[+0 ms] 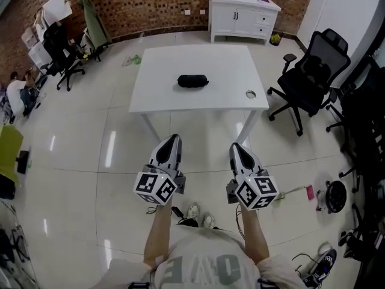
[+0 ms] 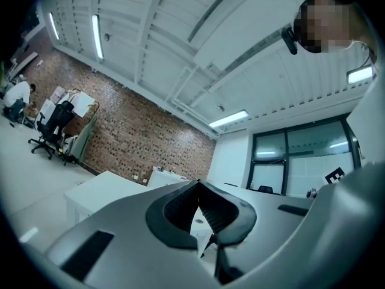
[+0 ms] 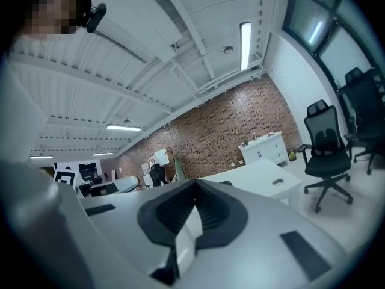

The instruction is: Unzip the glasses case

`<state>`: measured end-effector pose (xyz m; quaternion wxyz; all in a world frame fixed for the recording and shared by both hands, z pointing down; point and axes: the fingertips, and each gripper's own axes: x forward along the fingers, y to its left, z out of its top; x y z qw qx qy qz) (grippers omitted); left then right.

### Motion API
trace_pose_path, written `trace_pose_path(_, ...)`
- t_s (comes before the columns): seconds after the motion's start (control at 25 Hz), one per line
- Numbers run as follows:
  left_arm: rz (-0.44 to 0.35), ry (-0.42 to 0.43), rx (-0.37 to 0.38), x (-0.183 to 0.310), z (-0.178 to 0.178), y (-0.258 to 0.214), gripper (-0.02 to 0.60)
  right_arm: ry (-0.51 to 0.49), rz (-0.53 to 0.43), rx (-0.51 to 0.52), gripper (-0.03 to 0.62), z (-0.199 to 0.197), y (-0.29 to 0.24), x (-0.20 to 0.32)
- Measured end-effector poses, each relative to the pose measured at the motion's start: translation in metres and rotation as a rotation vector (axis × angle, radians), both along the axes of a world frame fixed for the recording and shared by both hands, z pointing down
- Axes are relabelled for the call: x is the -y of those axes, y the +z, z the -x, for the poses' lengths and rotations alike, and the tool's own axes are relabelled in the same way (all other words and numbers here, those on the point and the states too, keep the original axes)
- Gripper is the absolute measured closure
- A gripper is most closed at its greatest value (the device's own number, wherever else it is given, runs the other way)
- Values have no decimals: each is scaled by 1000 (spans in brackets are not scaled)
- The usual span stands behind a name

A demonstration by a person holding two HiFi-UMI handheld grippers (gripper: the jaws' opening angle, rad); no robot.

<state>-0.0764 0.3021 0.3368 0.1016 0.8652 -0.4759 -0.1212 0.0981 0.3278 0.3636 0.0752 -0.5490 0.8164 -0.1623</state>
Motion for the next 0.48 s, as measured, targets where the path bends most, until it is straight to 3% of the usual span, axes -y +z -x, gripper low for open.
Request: trace_pose_path(0.48,-5,11,-25,-7,1,-2,577,-15,-26,-9,594,5,-4,-14)
